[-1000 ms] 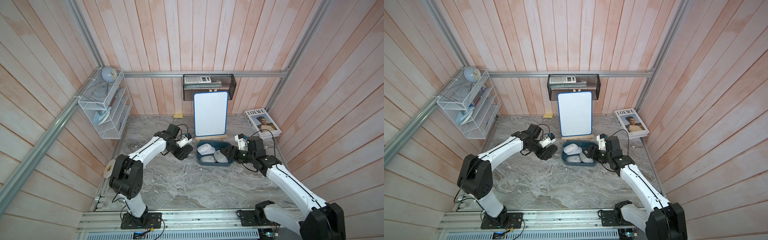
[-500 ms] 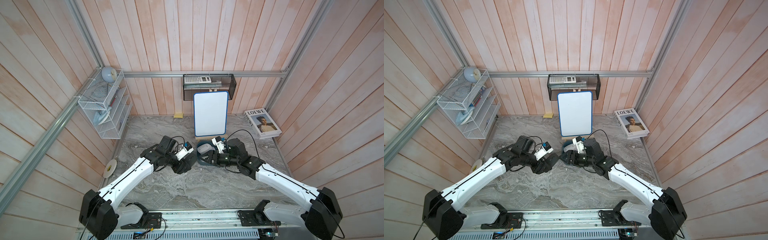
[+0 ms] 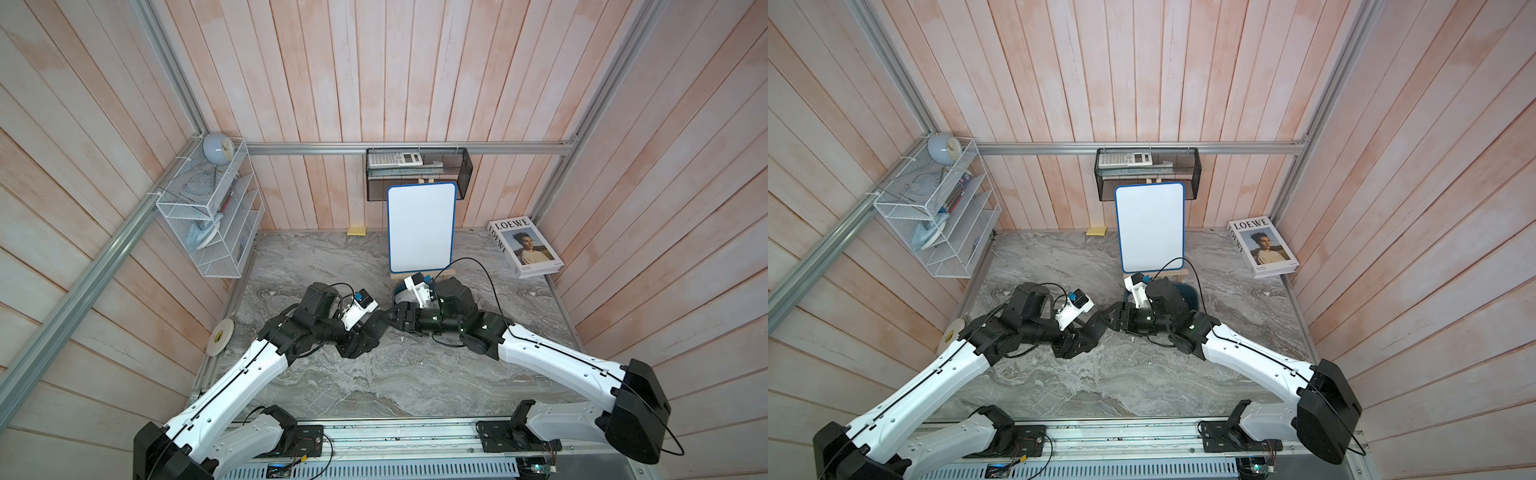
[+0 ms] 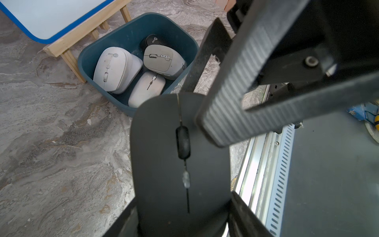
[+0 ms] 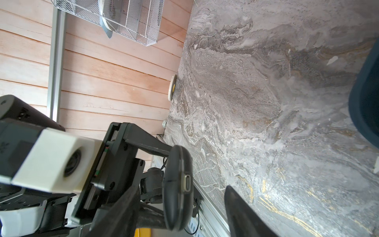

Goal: Put the mouse in the storage box
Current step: Pick up the mouse from the center of the board.

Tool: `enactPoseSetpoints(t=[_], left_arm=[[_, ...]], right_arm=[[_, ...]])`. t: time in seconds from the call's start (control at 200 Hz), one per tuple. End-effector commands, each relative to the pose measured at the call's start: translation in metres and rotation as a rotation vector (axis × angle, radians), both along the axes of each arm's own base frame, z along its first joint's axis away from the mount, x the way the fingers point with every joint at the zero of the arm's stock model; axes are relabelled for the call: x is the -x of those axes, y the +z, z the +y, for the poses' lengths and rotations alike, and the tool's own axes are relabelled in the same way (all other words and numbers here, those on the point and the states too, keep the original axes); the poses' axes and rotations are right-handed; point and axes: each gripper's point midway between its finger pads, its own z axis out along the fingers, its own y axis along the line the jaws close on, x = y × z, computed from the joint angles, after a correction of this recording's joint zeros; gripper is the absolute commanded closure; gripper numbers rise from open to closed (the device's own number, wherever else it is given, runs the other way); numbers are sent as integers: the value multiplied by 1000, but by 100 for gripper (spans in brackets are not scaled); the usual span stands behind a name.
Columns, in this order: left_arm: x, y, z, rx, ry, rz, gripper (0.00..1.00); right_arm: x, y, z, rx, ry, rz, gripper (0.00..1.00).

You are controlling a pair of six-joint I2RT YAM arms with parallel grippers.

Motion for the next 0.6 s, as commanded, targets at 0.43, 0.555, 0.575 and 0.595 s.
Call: enactPoseSetpoints(t=[0.43,0.555,0.575,0.595], left_arm=[[0,3,-5,32,-11,-5,58],[-1,0,-5,30,-6,1,58],[-1,0,-5,28,-2,1,58],[-1,0,-5,28,-3,2,58]], right_arm=[[3,-9,26,14,31,29,49],[1,-3,28,-17,24,16,57],[0,-2,28,-19,22,15,59],[0,-1,29,-24,22,12,61]])
